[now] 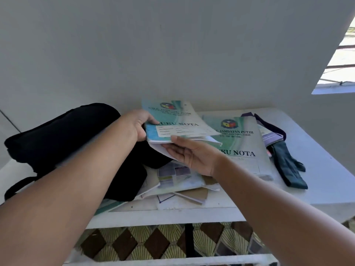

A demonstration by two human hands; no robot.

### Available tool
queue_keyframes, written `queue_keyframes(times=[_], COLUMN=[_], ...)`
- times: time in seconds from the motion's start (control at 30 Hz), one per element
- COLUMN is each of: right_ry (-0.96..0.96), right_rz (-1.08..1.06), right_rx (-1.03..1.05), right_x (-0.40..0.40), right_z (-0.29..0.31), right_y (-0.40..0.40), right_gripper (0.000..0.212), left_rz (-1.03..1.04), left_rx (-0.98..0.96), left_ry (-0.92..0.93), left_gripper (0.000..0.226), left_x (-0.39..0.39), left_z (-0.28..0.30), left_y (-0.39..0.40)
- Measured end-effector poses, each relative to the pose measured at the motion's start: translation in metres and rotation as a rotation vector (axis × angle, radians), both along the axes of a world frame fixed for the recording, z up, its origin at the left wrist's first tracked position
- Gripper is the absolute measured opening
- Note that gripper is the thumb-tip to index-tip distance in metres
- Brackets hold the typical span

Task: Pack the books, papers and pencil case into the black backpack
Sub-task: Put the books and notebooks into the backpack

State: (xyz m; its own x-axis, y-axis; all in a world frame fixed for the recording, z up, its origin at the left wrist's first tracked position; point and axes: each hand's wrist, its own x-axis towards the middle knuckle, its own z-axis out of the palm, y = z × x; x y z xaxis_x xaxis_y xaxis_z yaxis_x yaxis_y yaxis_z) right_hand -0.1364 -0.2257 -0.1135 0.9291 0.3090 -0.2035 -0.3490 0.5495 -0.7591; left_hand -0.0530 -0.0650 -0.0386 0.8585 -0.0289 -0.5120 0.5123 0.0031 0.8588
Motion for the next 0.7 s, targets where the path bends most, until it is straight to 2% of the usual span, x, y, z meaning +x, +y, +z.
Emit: queue_keyframes(times=[0.03,0.1,0.17,0.23,0.3,0.4,0.47,0.53,0.63,0.67,0.7], right_ry=[-0.016,-0.033,-0.006,0.092,0.21,0.282,0.227,0.15,0.107,0.094,0.072], right_rz=[0.06,0.173,0.239,0.221,0.104,-0.234,-0.448,-0.516,-0.385,-0.361,-0.386], right_rx=[-0.045,-0.139,-0.194,-0.198,-0.237,-0.535,-0.691,-0.704,-0.563,-0.548,-0.55], right_x=[0.0,0.0,0.005,0.012,0.022,0.035,0.037,0.033,0.014,0.009,0.001], right_z=[0.0,0.003,0.009,0.015,0.017,0.01,0.007,0.009,0.018,0.018,0.019], right_y=[0.002,0.002,-0.005,-0.018,-0.035,-0.066,-0.09,-0.118,-0.154,-0.162,-0.169], right_gripper=[0.049,0.052,0.068,0.083,0.082,0.066,0.08,0.089,0.098,0.096,0.085], left_rz=[0.014,0.057,0.078,0.114,0.156,0.107,0.024,-0.051,-0.174,-0.205,-0.235], left_rx=[-0.013,-0.022,-0.04,-0.048,-0.015,0.068,0.08,0.03,-0.074,-0.091,-0.097], left_ry=[-0.032,-0.096,-0.149,-0.228,-0.361,-0.584,-0.657,-0.608,-0.416,-0.357,-0.308], left_gripper=[0.04,0.035,0.03,0.032,0.042,0.042,0.042,0.044,0.041,0.036,0.033], left_x=[0.003,0.005,0.004,0.005,0.004,-0.006,-0.014,-0.019,-0.025,-0.026,-0.028], left_z=[0.007,0.02,0.031,0.038,0.038,0.034,0.033,0.035,0.03,0.025,0.017], left_y=[0.006,0.017,0.023,0.021,0.008,-0.02,-0.036,-0.05,-0.076,-0.081,-0.089])
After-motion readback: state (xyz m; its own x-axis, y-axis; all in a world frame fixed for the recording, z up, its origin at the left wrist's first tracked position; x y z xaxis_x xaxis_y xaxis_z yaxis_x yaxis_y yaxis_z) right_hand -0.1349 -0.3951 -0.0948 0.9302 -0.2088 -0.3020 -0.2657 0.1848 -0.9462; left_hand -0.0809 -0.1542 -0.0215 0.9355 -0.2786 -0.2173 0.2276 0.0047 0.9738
